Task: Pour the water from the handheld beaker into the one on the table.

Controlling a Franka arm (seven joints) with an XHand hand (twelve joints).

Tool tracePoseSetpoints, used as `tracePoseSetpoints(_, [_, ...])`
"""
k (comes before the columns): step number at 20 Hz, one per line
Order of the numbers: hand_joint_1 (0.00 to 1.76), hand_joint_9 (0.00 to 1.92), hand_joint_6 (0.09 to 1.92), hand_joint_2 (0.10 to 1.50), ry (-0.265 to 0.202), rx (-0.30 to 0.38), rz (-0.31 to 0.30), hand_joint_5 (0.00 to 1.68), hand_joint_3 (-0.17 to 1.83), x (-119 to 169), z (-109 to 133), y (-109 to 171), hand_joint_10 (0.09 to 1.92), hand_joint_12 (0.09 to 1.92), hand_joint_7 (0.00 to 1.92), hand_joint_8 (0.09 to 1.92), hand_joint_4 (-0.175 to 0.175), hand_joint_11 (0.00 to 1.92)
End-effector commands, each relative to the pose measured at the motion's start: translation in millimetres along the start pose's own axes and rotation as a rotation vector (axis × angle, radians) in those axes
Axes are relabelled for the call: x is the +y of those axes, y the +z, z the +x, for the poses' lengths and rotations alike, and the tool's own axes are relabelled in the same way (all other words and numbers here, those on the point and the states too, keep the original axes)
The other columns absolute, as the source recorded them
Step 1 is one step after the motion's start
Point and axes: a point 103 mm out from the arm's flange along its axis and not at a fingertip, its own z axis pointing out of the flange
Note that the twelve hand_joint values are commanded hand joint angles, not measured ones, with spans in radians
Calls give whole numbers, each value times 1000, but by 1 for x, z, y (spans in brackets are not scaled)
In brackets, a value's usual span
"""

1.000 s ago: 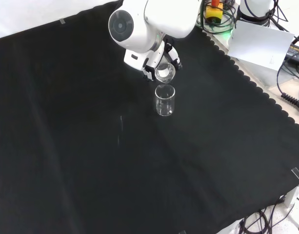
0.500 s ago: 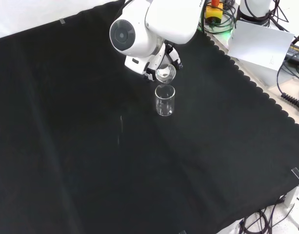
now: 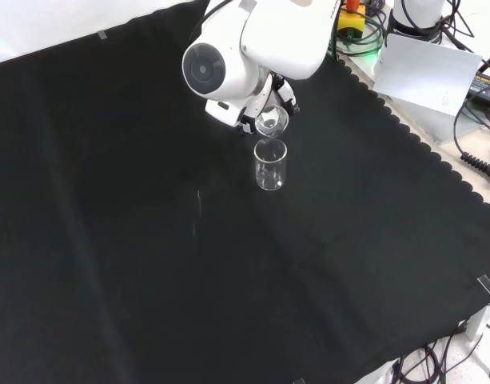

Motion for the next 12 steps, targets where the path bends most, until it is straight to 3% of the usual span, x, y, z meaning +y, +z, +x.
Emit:
tracePoseSetpoints(1, [1332, 1812, 264, 589, 9, -27, 15, 1468, 657, 2, 5, -5, 87, 559, 1540, 198, -175, 1483])
tracePoseSetpoints(12, [1332, 1812, 265, 589, 10, -50, 57, 1467, 656, 7, 12, -14, 87, 555, 1540, 199, -175, 1482])
